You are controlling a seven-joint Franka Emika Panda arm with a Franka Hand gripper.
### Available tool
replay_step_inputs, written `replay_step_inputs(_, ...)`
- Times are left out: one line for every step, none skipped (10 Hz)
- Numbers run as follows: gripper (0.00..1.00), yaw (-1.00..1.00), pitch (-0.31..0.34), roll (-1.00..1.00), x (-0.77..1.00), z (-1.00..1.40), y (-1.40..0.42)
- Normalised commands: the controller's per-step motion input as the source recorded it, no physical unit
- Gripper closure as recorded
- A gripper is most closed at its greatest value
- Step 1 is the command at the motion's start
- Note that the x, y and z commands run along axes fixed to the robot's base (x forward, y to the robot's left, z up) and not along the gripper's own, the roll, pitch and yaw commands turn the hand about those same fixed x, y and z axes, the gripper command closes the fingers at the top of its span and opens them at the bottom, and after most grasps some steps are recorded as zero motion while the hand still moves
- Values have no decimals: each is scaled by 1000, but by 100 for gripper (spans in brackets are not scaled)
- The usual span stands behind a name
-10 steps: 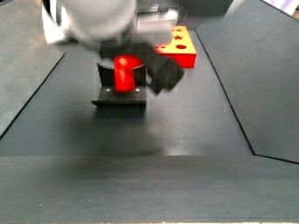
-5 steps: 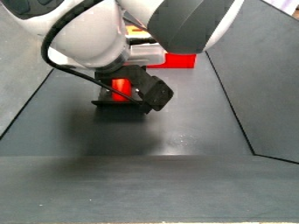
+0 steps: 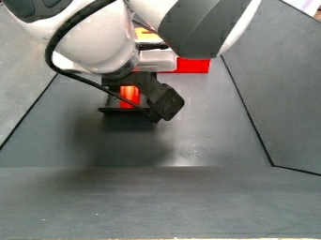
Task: Pick up the arch object. Move up. Place the arch object on the fixture. Regrasp the arch object. Move to above the board. Insert the arch object.
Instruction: Regrasp the arch object.
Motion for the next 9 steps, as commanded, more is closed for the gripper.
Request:
replay_step_inputs(0,4,0,16,0,1000,0)
replay_step_inputs(0,9,-2,25,-2,1000,3)
replay_step_inputs(0,14,7,38,-15,1000,1)
replay_step_inputs(0,16,12,48,-25,1000,-3)
replay_step_inputs(0,15,27,54,-35,1000,2)
replay_step_inputs(0,13,47,52,-37,885,3)
replay_step_inputs(0,6,72,48,-28,644,9)
replay_step_inputs(0,0,82,47,-23,521,10)
replay_step_inputs(0,-17,89,42,-21,208,10)
